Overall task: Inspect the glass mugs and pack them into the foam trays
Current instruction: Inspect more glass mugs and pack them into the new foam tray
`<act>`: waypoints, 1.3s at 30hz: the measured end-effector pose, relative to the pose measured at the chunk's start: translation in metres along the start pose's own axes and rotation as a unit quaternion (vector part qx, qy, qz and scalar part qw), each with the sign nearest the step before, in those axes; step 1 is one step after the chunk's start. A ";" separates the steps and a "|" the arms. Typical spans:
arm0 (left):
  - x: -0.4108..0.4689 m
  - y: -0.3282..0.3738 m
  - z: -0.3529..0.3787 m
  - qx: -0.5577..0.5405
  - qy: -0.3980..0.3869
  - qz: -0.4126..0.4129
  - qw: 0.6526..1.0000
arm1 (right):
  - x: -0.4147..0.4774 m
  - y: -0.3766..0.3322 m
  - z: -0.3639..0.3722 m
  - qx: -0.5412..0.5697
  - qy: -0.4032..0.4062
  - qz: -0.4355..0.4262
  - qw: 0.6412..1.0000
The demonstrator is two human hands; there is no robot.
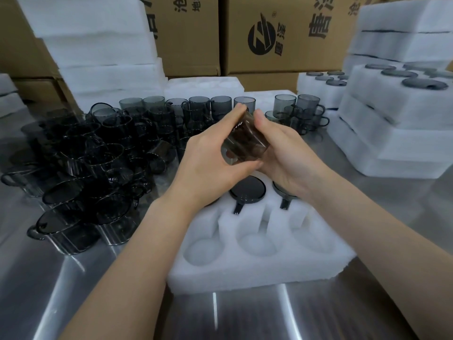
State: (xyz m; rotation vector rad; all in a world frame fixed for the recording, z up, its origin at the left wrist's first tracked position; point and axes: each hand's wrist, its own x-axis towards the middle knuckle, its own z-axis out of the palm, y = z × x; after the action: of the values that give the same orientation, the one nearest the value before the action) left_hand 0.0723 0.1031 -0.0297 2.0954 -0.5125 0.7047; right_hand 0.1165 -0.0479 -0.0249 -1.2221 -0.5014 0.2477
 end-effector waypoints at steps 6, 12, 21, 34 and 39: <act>-0.001 0.003 0.001 0.003 -0.033 0.058 0.998 | 0.005 -0.004 -0.005 0.086 0.049 0.036 0.994; 0.002 0.005 0.002 0.012 -0.096 0.052 0.994 | 0.006 0.000 -0.013 0.100 0.083 0.013 0.991; 0.003 -0.005 0.003 0.055 -0.021 0.060 0.996 | 0.004 -0.001 -0.006 0.089 -0.007 0.036 0.995; 0.002 -0.003 0.004 -0.013 -0.042 -0.021 0.999 | 0.001 -0.001 -0.006 0.003 0.074 -0.035 0.997; 0.004 -0.004 0.000 -0.140 0.032 -0.093 0.985 | -0.005 -0.008 0.001 0.022 0.024 -0.035 0.999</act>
State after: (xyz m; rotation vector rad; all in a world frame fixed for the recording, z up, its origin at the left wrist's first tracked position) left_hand 0.0781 0.1049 -0.0297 1.8236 -0.3523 0.5553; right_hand 0.1116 -0.0521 -0.0184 -1.1635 -0.4938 0.1677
